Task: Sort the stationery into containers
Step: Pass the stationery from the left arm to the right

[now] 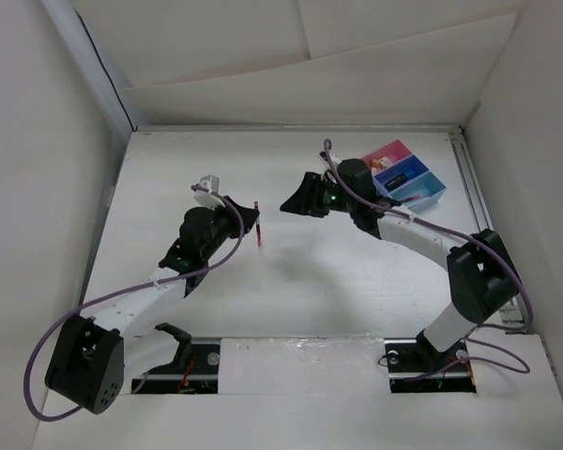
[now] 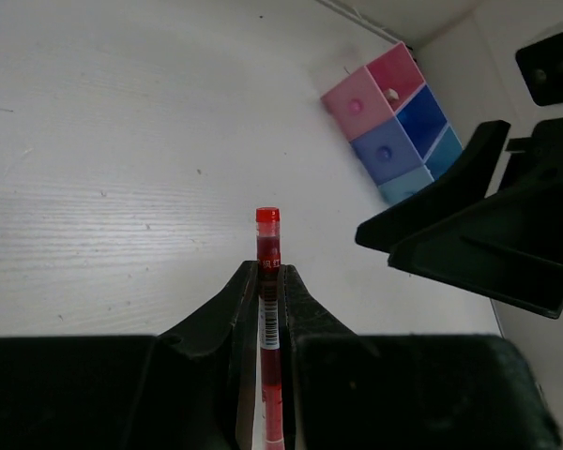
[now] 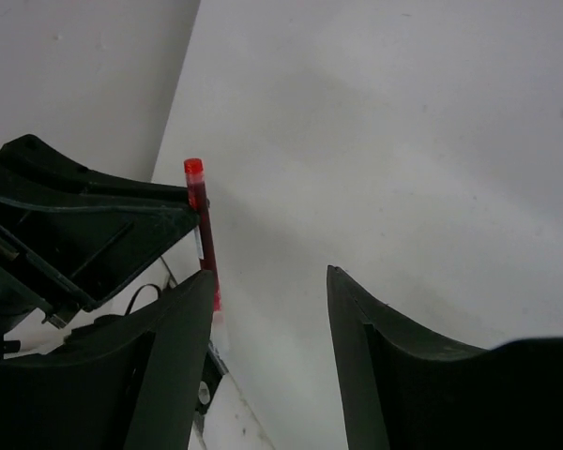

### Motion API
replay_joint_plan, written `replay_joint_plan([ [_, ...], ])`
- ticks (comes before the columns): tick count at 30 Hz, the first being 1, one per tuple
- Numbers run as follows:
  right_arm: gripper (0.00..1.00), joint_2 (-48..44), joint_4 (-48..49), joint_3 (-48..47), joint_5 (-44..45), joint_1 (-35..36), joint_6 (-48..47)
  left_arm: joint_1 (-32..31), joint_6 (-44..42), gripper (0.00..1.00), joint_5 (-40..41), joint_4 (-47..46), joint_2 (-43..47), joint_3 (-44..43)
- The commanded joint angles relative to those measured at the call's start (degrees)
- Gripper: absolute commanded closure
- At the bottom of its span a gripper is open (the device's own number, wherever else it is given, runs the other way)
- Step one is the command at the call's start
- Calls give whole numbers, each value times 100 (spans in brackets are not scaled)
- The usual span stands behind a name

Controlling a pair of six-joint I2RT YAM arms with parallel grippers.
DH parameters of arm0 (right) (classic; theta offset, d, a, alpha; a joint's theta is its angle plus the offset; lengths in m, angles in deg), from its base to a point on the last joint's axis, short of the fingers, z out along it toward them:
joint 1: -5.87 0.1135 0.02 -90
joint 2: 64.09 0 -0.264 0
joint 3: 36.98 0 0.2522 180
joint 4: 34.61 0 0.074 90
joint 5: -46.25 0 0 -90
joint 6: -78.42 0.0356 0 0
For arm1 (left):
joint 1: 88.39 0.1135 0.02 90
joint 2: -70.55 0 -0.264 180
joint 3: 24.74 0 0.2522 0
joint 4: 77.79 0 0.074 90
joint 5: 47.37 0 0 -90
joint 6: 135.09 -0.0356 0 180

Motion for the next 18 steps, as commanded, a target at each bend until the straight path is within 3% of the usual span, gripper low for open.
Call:
replay_joint_plan([
  [1, 42, 113, 577, -463, -393, 248, 112, -148, -350, 100, -368, -385, 254, 109],
  [18, 44, 553, 893, -806, -525, 407, 446, -474, -597, 100, -641, -437, 377, 56],
])
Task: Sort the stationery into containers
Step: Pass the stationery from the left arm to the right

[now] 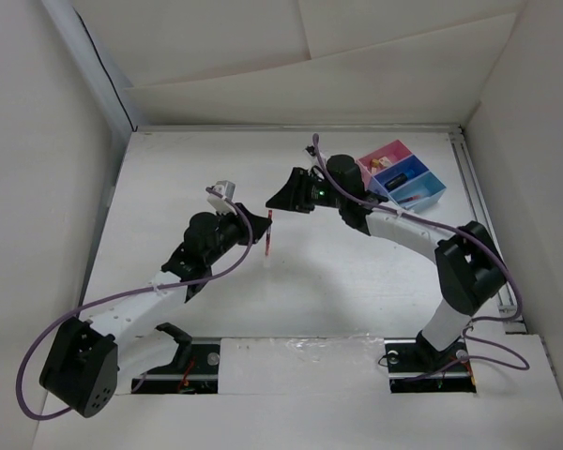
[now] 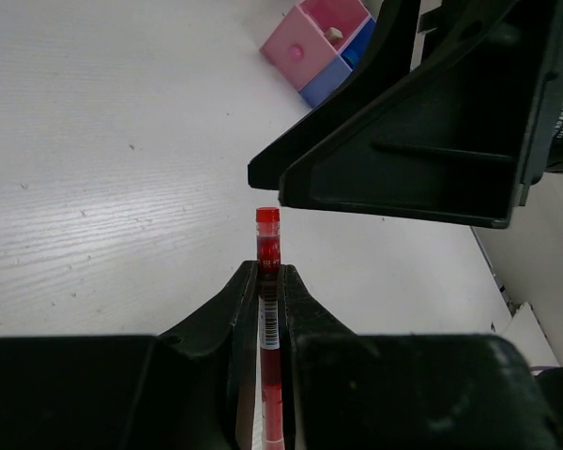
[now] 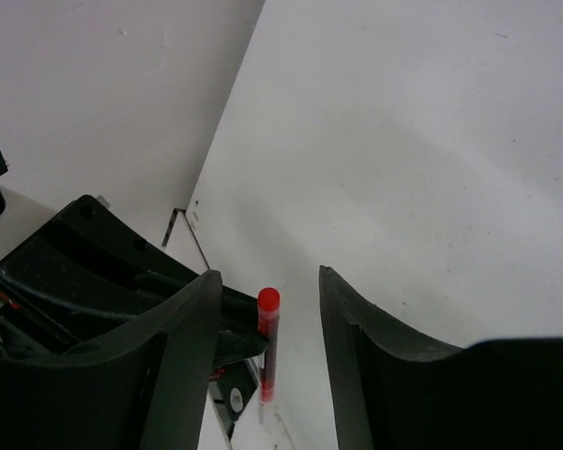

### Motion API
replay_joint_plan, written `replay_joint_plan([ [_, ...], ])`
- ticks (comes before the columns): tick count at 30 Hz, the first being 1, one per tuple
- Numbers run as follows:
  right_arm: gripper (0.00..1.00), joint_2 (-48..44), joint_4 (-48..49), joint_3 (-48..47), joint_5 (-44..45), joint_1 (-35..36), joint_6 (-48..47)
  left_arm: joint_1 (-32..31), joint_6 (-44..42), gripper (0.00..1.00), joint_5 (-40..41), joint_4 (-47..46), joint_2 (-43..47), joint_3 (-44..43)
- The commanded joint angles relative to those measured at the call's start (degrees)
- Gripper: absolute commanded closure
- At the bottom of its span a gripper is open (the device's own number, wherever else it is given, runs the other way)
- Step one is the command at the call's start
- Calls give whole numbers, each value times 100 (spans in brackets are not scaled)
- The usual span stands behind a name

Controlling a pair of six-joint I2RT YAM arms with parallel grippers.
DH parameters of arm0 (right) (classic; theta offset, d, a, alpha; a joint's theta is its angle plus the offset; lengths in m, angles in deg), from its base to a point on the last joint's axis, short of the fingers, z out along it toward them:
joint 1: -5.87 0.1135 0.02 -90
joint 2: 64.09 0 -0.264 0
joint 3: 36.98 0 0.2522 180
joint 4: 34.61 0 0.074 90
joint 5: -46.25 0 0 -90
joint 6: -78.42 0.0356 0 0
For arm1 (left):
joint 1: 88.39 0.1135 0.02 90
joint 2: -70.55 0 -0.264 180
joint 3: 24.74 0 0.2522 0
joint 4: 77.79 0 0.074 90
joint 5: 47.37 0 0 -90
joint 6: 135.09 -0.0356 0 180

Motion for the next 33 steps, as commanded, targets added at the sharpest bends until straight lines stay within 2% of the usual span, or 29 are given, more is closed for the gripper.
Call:
replay_joint_plan([
  [1, 50, 131, 362, -289, -44, 64, 104, -4, -118, 100, -167, -381, 135, -40],
  [7, 69, 184, 485, -236, -131, 117, 156, -4, -57, 100, -229, -381, 249, -40],
  [14, 75, 237, 547, -183, -184, 117, 279, -118, -57, 100, -167, -434, 187, -162],
  [16, 75, 290, 617, -131, -245, 117, 279, -258, -57, 100, 77, -434, 135, -215],
  [20, 57, 290, 670, -8, -193, 169, 332, -373, -109, 100, 167, -346, -49, -365],
  [22, 53, 228, 722, 45, -193, 169, 332, -373, -109, 100, 254, -346, -50, -365],
  [33, 52, -396, 670, 353, 404, 169, 280, -373, -4, 100, 598, -100, -103, -479],
])
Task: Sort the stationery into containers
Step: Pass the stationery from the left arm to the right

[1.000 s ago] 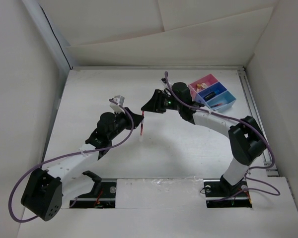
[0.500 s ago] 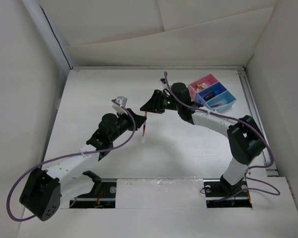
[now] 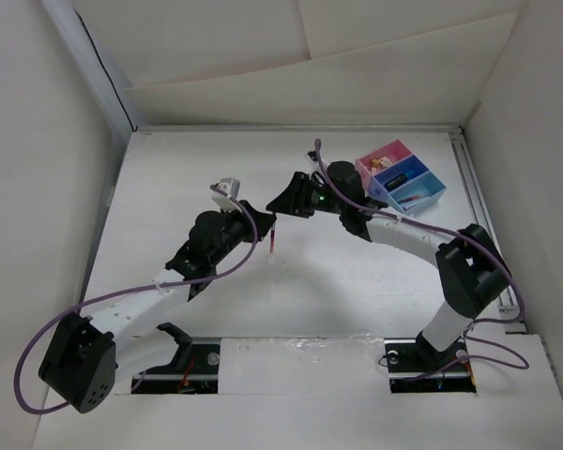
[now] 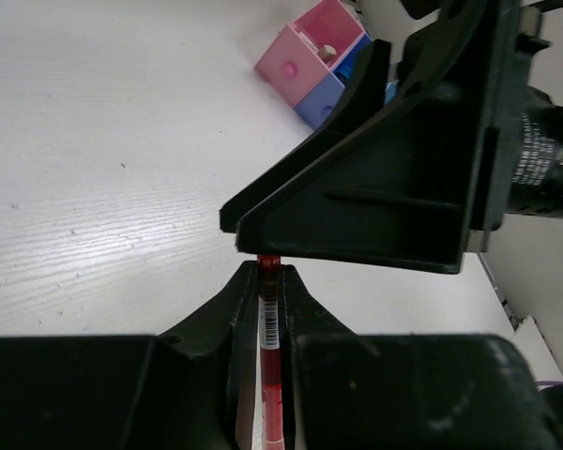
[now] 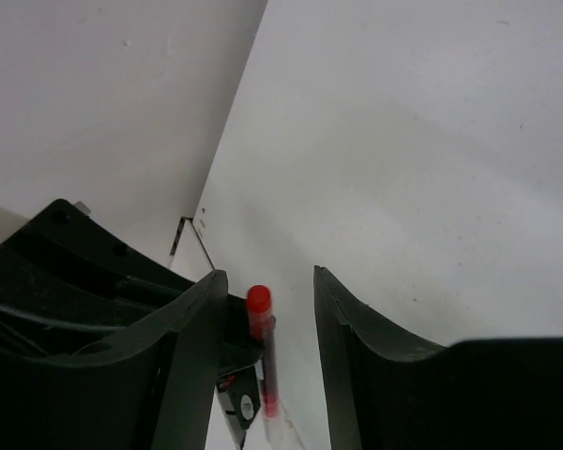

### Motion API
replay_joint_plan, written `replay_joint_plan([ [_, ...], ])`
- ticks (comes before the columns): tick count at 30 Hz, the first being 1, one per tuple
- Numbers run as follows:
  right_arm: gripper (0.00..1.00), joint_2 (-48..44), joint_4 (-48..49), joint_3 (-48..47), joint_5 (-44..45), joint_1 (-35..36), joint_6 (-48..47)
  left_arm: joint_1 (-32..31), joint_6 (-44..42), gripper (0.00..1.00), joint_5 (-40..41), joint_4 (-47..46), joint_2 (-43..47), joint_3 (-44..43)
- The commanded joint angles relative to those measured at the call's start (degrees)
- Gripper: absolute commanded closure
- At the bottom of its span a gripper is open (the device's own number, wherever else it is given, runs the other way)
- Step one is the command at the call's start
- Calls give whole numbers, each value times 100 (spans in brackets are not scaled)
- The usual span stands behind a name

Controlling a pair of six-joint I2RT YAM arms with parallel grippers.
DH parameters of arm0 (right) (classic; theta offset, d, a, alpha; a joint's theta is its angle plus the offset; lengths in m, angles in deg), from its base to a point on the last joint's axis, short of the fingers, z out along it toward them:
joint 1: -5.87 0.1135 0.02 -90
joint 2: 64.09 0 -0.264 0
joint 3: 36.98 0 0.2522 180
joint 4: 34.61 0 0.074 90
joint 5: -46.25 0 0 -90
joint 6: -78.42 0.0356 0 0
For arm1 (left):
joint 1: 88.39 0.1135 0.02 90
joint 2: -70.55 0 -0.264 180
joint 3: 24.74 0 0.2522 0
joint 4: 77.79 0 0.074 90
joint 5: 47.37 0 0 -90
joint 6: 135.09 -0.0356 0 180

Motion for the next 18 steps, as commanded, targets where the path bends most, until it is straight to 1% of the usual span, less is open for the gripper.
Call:
replay_joint_plan([
  [1, 52, -379, 268, 21, 286, 58, -70, -6, 25, 100, 125, -91, -9, -270],
  [3, 55, -431, 267, 21, 357, 58, -70, -6, 25, 100, 125, -91, -61, -331],
  [9, 69, -317, 267, 12, 357, 111, -70, -6, 25, 100, 125, -144, -114, -383],
  [10, 71, -256, 267, -40, 305, 111, -70, -6, 77, 100, 125, -144, -114, -384],
  [12, 69, -255, 215, -41, 305, 111, -70, -6, 77, 100, 125, -144, -62, -384],
  [13, 65, -203, 215, -41, 305, 111, -70, -6, 77, 100, 125, -144, -61, -384],
  [14, 64, -203, 214, -41, 305, 111, -70, -6, 77, 100, 125, -144, -61, -384],
  [18, 64, -150, 214, -41, 252, 163, -70, -6, 77, 100, 125, -144, -114, -384],
])
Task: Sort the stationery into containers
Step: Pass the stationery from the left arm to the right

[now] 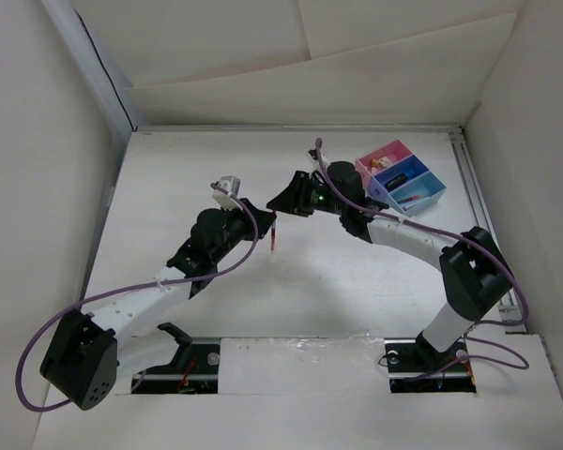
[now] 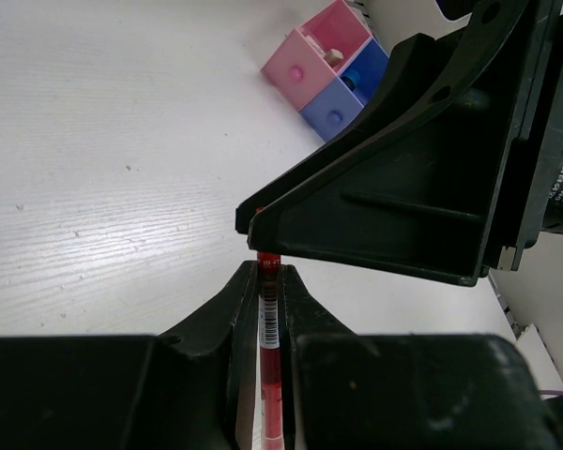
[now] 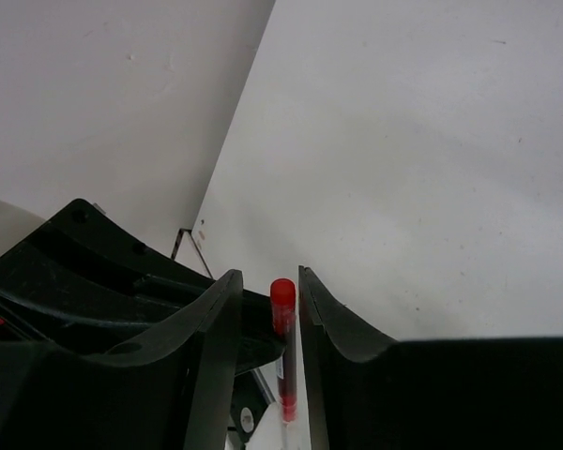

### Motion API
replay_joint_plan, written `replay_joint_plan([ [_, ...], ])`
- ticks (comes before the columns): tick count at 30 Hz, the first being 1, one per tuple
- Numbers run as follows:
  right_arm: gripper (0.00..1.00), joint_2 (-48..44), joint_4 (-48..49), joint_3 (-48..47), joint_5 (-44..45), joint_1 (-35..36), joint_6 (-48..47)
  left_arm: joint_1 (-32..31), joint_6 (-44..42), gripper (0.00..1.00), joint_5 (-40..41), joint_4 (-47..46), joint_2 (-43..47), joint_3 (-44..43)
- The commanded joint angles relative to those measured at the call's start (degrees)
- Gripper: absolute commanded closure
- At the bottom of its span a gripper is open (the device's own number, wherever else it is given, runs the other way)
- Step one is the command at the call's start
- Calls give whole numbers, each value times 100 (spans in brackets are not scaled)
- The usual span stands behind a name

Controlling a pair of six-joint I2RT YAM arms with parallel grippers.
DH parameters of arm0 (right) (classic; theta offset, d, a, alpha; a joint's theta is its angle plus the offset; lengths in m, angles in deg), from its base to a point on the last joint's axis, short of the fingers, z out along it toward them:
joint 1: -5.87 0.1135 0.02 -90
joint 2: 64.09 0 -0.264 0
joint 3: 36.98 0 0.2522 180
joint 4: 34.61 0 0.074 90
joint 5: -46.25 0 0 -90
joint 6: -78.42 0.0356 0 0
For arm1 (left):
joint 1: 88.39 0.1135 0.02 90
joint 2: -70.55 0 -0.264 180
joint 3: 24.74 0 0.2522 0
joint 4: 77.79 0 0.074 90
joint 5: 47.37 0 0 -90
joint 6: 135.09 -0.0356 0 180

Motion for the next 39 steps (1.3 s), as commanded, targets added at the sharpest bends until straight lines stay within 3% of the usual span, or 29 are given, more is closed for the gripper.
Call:
replay_joint_plan([
  [1, 64, 60, 223, -50, -89, 89, -53, -6, 34, 100, 25, -203, 6, -259],
  [5, 78, 113, 223, -50, -36, 141, -53, -6, 34, 100, 78, -203, -56, -312],
  [8, 78, 113, 223, -50, 33, 142, -53, -6, 34, 100, 130, -203, -56, -312],
  [12, 69, 173, 223, -50, -18, 142, -53, -6, 34, 100, 130, -150, -56, -312],
  [16, 100, 174, 223, -50, 34, 142, -53, -6, 34, 100, 130, -150, -108, -365],
  [23, 100, -89, -40, -120, 245, -104, -132, -6, -27, 99, 183, 182, -108, -584],
  [26, 100, -239, -163, -120, 298, -332, -194, -6, -28, 85, 183, 184, -29, -584],
  [33, 100, -353, -216, -67, 280, -737, -194, -6, -142, 64, 183, 272, 199, -637],
  [39, 100, -537, -488, -67, 499, -1351, -377, -6, -194, 29, 60, 386, 444, -647],
])
